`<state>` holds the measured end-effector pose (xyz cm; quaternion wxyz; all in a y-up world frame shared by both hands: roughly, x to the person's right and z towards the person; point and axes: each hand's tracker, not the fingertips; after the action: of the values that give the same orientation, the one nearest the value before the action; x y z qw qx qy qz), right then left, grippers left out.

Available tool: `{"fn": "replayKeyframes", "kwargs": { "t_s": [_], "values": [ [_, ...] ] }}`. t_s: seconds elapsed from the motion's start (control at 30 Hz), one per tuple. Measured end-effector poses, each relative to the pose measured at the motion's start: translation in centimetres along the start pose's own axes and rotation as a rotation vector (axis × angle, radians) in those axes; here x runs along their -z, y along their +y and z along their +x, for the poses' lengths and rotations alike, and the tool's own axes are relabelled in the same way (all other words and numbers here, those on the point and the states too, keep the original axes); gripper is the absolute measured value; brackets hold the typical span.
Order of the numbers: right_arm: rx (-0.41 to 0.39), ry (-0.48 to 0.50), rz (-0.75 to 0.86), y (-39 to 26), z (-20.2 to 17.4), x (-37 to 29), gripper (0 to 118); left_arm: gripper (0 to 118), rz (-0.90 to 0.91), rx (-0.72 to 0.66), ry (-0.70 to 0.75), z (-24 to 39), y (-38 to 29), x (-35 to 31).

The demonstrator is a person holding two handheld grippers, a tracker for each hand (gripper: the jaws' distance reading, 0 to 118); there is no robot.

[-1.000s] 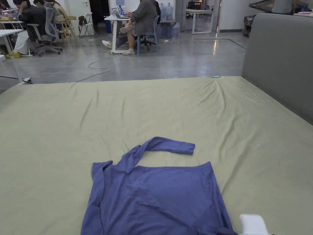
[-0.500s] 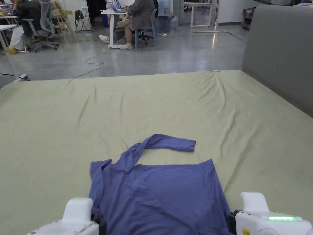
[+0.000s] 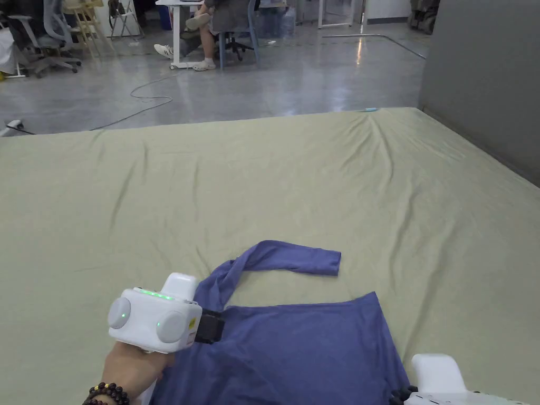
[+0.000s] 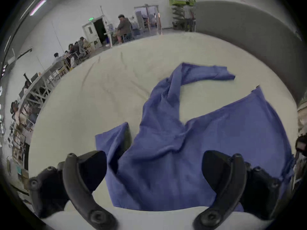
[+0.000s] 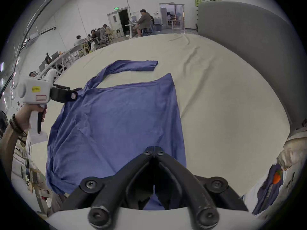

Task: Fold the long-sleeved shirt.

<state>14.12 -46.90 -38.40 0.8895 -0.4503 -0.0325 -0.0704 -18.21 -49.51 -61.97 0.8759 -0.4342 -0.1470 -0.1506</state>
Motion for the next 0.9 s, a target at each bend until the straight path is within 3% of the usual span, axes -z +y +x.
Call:
{"fn": "replayKeyframes", "kwargs": {
  "t_s": [0.03, 0.07, 0.1, 0.13, 0.3, 0.37, 0.43, 0.47, 0.63, 0.73, 0.77, 0.8, 0.87, 0.9],
  "values": [
    [-0.003, -0.005, -0.005, 0.2, 0.1, 0.4, 0, 87, -0.007, -0.011, -0.004, -0.3, -0.2, 0.6],
    [-0.005, -0.01, -0.01, 0.8, 0.0, 0.6, 0, 58, -0.023, -0.022, -0.001, -0.4, -0.4, 1.2],
    [-0.007, -0.012, -0.012, 1.2, 0.1, 1.0, 0, 15, -0.038, -0.022, 0.005, -0.8, -0.5, 1.7],
    [-0.01, -0.014, -0.013, 1.8, 0.2, 1.4, 0, 8, -0.059, -0.022, 0.01, -1.0, -0.9, 1.9],
    [-0.008, 0.032, 0.024, 8.4, 1.2, 4.5, 0, 5, 0.009, -0.025, -0.054, -1.6, -2.4, 0.2],
    [-0.045, -0.002, 0.036, 11.9, 1.4, 6.4, 3, 5, 0.029, -0.016, -0.06, -1.8, -2.1, -0.4],
    [-0.059, -0.029, 0.021, 14.8, 1.5, 8.6, 62, 5, 0.047, -0.034, -0.072, -2.0, -1.7, -1.1],
    [-0.065, -0.028, -0.005, 16.2, 1.4, 9.7, 80, 5, 0.055, -0.04, -0.079, -2.1, -1.4, -1.3],
    [-0.128, -0.056, -0.193, 18.9, 0.8, 15.3, 67, 5, 0.057, -0.029, -0.079, -1.9, -0.7, -1.6],
    [-0.168, -0.119, -0.349, 17.4, 0.0, 18.7, 52, 5, 0.051, -0.069, -0.09, -2.2, -0.9, -1.5],
    [-0.237, -0.136, -0.256, 17.0, -0.8, 18.1, 44, 5, 0.049, -0.084, -0.095, -2.2, -1.0, -1.5],
    [-0.295, -0.134, -0.241, 17.3, -1.6, 16.9, 0, 5, 0.053, -0.095, -0.095, -2.3, -1.2, -1.6],
    [-0.208, -0.091, -0.169, 16.9, -2.3, 15.0, 0, 5, 0.079, -0.109, -0.105, -2.5, -1.5, -2.3],
    [-0.225, -0.114, -0.132, 16.9, -2.4, 14.1, 0, 5, 0.101, -0.111, -0.11, -2.4, -1.5, -3.0]
  ]
}}
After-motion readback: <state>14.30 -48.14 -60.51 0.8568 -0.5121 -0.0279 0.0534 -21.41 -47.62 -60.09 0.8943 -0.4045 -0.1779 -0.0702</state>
